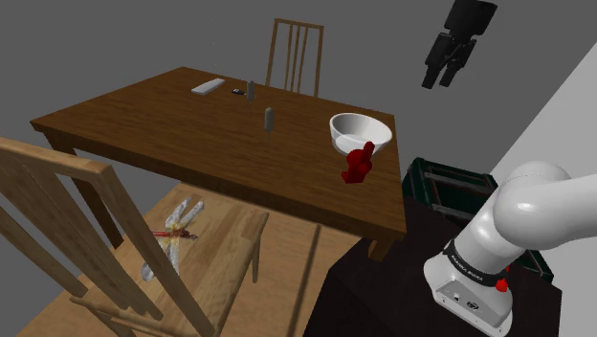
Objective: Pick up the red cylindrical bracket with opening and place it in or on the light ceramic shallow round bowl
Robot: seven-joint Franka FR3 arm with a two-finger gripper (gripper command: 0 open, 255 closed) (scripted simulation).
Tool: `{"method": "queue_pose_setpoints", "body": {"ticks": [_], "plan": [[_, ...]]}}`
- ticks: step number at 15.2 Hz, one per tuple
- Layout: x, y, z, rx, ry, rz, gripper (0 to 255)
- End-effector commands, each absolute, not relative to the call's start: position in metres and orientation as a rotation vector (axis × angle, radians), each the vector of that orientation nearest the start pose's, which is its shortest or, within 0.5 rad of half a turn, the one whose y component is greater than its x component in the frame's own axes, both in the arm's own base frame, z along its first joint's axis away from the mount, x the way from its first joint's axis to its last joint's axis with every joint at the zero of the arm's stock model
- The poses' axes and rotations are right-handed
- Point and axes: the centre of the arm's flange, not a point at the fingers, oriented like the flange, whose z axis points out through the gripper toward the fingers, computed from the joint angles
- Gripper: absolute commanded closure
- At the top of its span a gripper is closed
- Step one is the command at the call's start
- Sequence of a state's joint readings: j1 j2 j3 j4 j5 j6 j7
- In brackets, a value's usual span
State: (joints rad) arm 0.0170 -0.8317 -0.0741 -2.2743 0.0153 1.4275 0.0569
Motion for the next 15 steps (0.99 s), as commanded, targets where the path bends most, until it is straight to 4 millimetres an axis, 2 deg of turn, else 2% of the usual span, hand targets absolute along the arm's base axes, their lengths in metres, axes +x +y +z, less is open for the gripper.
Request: {"method": "queue_pose_setpoints", "body": {"ticks": [1,15], "plan": [[0.278,-0.024,0.629,-3.069,0.134,0.027,0],[0.375,0.062,0.477,-3.206,0.234,0.144,0]]}}
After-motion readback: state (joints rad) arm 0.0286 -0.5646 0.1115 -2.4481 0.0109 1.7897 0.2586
